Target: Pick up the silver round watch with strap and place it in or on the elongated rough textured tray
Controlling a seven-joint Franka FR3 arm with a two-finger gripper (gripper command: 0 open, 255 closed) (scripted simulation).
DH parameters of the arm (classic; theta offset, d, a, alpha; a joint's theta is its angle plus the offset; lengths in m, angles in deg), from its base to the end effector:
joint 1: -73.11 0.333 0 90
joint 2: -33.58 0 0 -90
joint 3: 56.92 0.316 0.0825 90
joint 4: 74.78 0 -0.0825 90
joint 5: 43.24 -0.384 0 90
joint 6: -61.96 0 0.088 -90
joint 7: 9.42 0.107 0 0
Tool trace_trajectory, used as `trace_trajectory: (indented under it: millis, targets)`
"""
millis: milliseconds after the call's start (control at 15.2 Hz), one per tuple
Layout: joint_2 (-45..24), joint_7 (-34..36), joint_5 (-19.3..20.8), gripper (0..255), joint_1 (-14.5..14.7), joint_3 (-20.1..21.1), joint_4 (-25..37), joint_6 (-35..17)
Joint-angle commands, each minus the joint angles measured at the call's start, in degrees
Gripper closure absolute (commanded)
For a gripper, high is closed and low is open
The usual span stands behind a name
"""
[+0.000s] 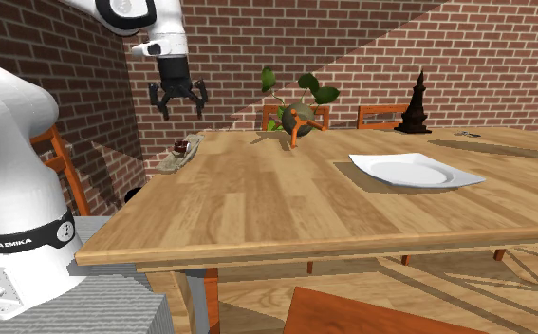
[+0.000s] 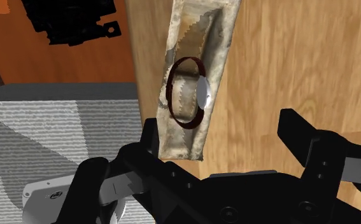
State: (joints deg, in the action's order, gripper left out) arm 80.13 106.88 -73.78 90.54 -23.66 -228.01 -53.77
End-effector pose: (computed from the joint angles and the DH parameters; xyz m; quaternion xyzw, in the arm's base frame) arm 0.1993 0.2845 0.4426 -0.7311 0.6790 0.0289 0.0606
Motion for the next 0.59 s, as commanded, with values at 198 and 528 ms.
trace_trajectory:
  millis: [198,528]
  targets:
    - [1.9,0.4,2.0,0,-0.3,-2.5,3.4,5.5]
    - [1.9,0.4,2.0,0,-0.3,-2.5,3.4,5.5]
